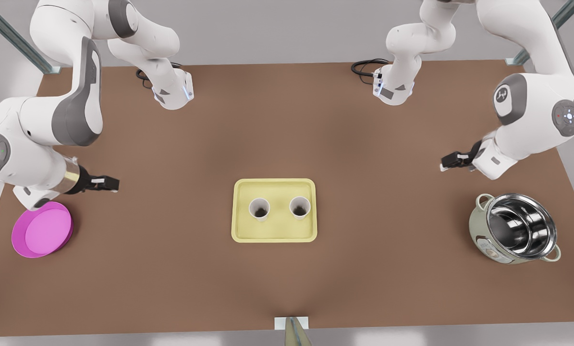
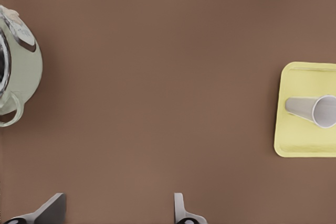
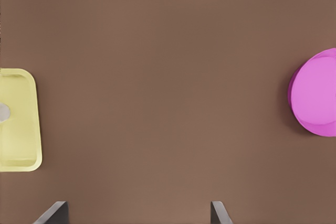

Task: Use the left arm to pick up the white IKEA cup from the tray and place it on the middle-left position; use the right arm to pick up the white IKEA cup from the tray and place it on the middle-right position

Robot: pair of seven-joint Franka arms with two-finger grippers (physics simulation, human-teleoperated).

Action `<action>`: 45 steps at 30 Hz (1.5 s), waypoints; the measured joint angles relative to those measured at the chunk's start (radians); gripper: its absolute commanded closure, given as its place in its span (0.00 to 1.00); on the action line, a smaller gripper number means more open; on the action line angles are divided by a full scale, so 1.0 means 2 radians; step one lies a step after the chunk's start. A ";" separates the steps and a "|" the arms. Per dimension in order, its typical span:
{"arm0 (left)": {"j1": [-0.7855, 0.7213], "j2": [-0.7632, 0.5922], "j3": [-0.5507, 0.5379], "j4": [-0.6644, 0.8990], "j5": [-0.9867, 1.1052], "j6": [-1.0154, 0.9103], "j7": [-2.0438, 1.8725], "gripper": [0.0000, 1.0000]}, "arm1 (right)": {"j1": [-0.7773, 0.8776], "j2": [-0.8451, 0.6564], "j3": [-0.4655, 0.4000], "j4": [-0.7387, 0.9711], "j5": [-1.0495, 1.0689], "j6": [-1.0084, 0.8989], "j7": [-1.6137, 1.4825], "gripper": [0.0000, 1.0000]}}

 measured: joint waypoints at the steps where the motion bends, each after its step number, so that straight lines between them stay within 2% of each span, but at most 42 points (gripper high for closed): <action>1: 0.005 0.000 -0.003 0.001 0.001 0.007 0.001 0.00 | -0.001 0.000 0.000 0.000 0.000 0.005 -0.001 0.00; 8: -0.011 0.011 -0.002 0.011 0.006 0.033 -0.002 0.00 | 0.015 0.009 0.001 -0.004 0.003 0.024 -0.006 0.00; 15: 0.009 0.012 -0.009 0.017 0.006 0.013 -0.004 0.00 | 0.192 0.128 0.002 -0.016 0.062 0.118 0.056 0.00; 21: 0.010 0.016 -0.010 0.017 0.005 0.008 -0.004 0.00 | 0.250 0.187 0.002 -0.016 0.078 0.216 0.149 0.00; 26: 0.006 0.022 -0.012 0.017 0.014 0.008 -0.004 0.00 | 0.261 0.201 0.002 -0.018 0.060 0.256 0.209 0.00; 39: 0.007 0.021 -0.012 0.013 0.025 0.007 -0.005 0.00 | 0.267 0.195 0.014 -0.100 0.037 0.303 0.307 0.00; 40: 0.006 0.021 -0.012 0.014 0.024 0.007 -0.005 0.00 | 0.267 0.196 0.015 -0.103 0.038 0.304 0.312 0.11; 41: 0.006 0.021 -0.012 0.015 0.023 0.007 -0.004 0.00 | 0.266 0.197 0.015 -0.104 0.040 0.305 0.317 0.34; 43: 0.007 0.016 -0.012 0.014 0.024 0.005 -0.004 0.00 | 0.266 0.198 0.015 -0.105 0.050 0.307 0.326 0.54; 45: 0.004 0.017 -0.015 0.013 0.026 0.005 -0.005 0.00 | 0.265 0.199 0.015 -0.106 0.057 0.308 0.333 0.68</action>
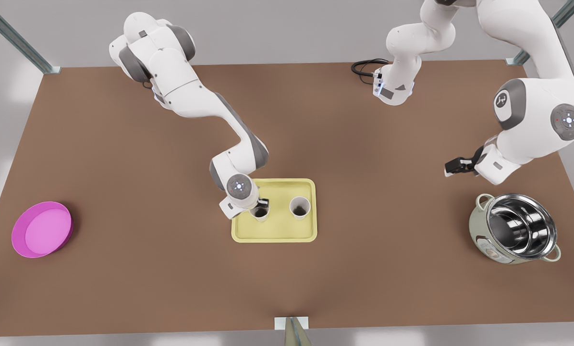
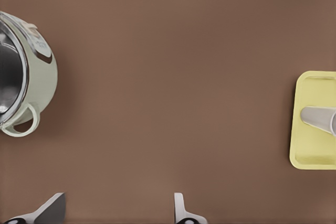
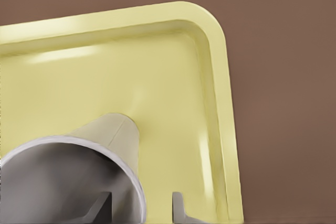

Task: Use the left arm to pick up the white IKEA cup from the tray and place it on the middle-left position; use the right arm to pick up the white IKEA cup from the tray and place it on the middle-right position

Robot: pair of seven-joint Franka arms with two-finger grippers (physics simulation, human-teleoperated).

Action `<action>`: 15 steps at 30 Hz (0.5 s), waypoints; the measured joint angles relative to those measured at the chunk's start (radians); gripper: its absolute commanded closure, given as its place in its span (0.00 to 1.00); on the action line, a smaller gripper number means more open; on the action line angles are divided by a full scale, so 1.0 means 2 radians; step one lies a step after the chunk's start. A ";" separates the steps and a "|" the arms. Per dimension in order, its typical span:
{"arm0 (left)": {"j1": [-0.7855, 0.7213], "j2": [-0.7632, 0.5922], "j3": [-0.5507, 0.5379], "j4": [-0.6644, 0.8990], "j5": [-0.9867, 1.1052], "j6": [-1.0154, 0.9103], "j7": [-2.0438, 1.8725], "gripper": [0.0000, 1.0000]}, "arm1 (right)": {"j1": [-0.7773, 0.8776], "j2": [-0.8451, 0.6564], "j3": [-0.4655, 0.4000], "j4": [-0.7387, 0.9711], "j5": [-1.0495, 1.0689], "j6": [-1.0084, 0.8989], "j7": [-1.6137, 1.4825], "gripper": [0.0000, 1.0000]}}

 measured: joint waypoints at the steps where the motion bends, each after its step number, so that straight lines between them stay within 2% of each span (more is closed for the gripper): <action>1: -0.011 0.004 -0.001 0.000 0.001 0.002 -0.002 0.00 | 0.000 0.000 0.000 0.000 0.003 0.001 0.003 0.71; 2: -0.030 0.009 -0.001 0.001 0.001 0.006 -0.004 0.00 | -0.001 0.001 0.000 0.001 0.004 0.002 0.006 0.71; 4: -0.076 0.021 -0.002 0.006 0.001 0.017 -0.008 0.00 | -0.001 0.003 0.000 0.001 0.006 0.002 0.013 0.79; 6: -0.121 0.047 -0.002 0.032 -0.002 0.025 -0.014 0.00 | -0.002 0.005 0.000 0.002 0.008 0.004 0.017 0.92; 8: -0.153 0.088 -0.003 0.065 -0.002 0.036 -0.022 0.00 | -0.004 0.000 -0.001 0.004 0.011 0.006 0.020 0.96; 11: -0.195 0.130 -0.002 0.094 -0.002 0.065 -0.050 0.00 | -0.052 -0.056 -0.002 0.004 0.012 -0.010 0.016 0.96; 15: -0.269 0.234 -0.002 0.199 0.034 0.096 -0.114 0.00 | -0.159 -0.106 -0.011 0.006 0.000 -0.059 -0.034 0.96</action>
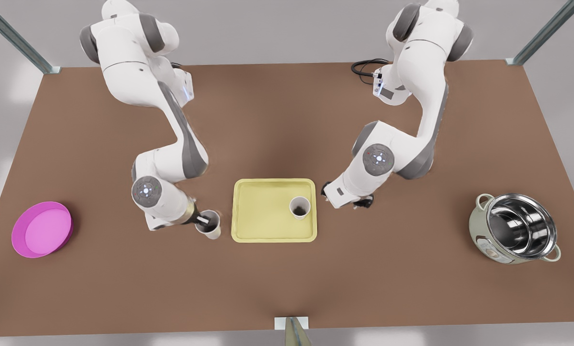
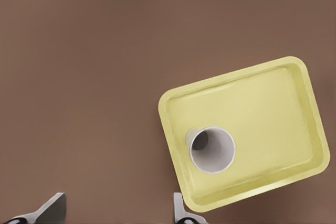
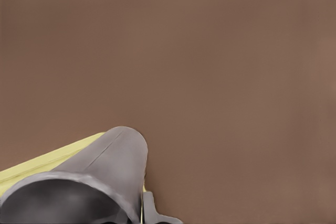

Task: Use the left arm to pick up the white IKEA cup from the tray and place it on the middle-left position; use the right arm to pick up the white IKEA cup from the tray and place it on the middle-right position

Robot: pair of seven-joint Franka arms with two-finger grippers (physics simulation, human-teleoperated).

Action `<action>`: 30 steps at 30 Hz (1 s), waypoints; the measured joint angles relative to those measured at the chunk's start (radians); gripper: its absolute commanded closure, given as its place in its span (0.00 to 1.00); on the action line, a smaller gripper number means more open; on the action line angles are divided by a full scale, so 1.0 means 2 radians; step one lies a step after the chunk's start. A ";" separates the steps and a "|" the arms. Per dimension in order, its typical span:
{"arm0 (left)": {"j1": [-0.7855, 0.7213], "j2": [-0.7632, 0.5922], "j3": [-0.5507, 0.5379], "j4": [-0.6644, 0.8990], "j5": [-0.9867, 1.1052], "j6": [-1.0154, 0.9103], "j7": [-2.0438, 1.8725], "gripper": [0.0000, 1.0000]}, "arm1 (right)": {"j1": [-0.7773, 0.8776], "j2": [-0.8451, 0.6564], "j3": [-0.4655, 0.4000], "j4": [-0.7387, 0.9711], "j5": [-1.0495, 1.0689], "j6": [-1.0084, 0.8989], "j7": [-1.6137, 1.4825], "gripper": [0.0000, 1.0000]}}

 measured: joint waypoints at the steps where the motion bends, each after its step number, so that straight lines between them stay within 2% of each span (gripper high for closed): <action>1: -0.011 0.018 0.000 0.012 0.009 0.008 -0.018 0.00 | -0.029 -0.003 -0.003 0.000 -0.007 -0.009 -0.020 0.96; 6: -0.053 0.067 0.000 0.037 0.030 0.035 -0.102 0.00 | -0.132 0.040 -0.007 0.005 -0.039 -0.012 -0.145 0.96; 12: -0.065 0.056 0.002 -0.029 0.048 0.054 -0.176 0.00 | -0.142 0.092 -0.005 0.004 -0.044 0.040 -0.288 0.94; 14: -0.068 0.056 0.002 -0.056 0.049 0.067 -0.195 0.00 | -0.143 0.097 -0.004 0.004 -0.043 0.048 -0.327 0.87; 15: -0.067 0.056 0.002 -0.061 0.049 0.073 -0.204 0.00 | -0.144 0.100 -0.004 0.003 -0.039 0.051 -0.344 0.63; 16: -0.066 0.056 0.002 -0.064 0.049 0.077 -0.213 0.00 | -0.145 0.102 -0.004 0.003 -0.038 0.054 -0.359 0.00; 30: -0.062 0.108 0.003 -0.065 0.054 0.154 -0.290 0.00 | -0.152 0.083 -0.001 0.005 -0.034 0.057 -0.491 0.00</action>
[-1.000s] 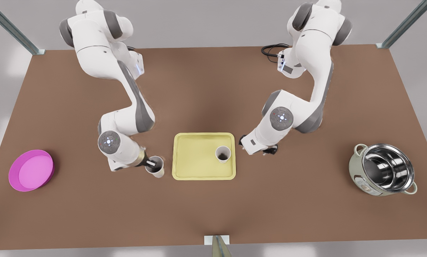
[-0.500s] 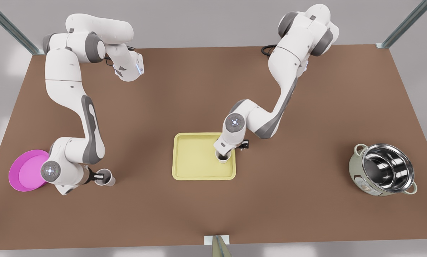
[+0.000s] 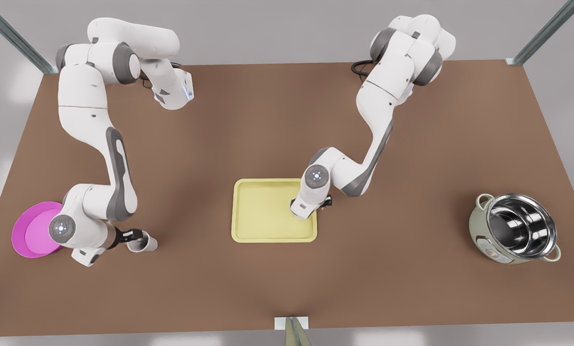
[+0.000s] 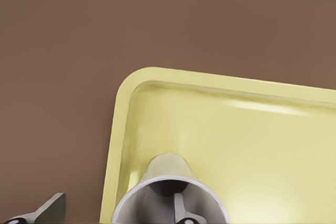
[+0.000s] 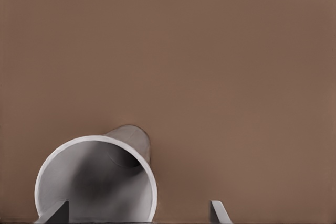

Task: Use the left arm to pick up the white IKEA cup from the tray and place it on the middle-left position; use the right arm to pick up the white IKEA cup from the tray and place it on the middle-right position

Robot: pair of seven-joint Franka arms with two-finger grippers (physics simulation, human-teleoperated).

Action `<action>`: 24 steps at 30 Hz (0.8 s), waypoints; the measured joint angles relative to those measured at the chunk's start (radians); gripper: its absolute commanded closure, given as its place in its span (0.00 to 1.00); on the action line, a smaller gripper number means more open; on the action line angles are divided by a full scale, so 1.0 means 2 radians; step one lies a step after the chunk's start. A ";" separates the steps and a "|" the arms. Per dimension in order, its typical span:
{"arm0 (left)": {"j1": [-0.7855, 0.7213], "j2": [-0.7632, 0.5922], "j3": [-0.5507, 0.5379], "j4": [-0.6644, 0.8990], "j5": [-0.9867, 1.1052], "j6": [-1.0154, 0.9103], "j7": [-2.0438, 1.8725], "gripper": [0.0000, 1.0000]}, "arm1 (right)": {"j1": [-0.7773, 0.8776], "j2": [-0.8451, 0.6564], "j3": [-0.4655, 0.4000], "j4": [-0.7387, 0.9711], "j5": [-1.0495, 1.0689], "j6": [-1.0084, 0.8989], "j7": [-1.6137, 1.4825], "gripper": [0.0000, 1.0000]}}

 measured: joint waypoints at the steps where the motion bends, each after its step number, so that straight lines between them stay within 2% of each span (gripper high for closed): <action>1: -0.002 0.002 0.000 0.001 0.000 0.005 -0.004 0.04 | 0.000 -0.016 0.003 0.002 0.001 -0.003 -0.007 0.00; 2: -0.003 0.003 0.000 0.002 0.000 0.008 -0.007 0.21 | 0.001 -0.038 0.006 0.003 0.002 -0.009 -0.012 0.00; 3: -0.004 0.004 0.000 0.003 0.001 0.011 -0.011 0.50 | 0.002 -0.064 0.008 0.003 0.002 -0.020 -0.013 0.00; 4: -0.004 0.004 0.000 0.004 0.001 0.014 -0.014 0.65 | 0.002 -0.091 0.012 0.004 0.002 -0.034 -0.011 0.00; 8: -0.004 0.004 0.000 0.005 0.000 0.020 -0.027 0.85 | -0.001 -0.138 0.009 0.081 0.000 -0.134 0.009 0.00; 11: -0.004 0.004 0.000 0.006 0.000 0.022 -0.036 0.90 | -0.002 -0.155 0.007 0.105 -0.001 -0.206 0.030 0.00; 14: 0.011 -0.003 0.002 0.033 0.002 0.005 -0.042 0.90 | -0.003 -0.191 0.009 0.068 -0.001 -0.243 0.051 0.00; 18: 0.085 -0.014 0.002 0.066 0.002 -0.046 -0.025 0.90 | 0.001 -0.195 0.011 0.063 -0.001 -0.268 0.077 0.00; 24: 0.171 -0.012 0.002 0.047 0.003 -0.051 0.048 0.90 | 0.001 -0.175 0.010 0.090 -0.002 -0.281 0.110 0.00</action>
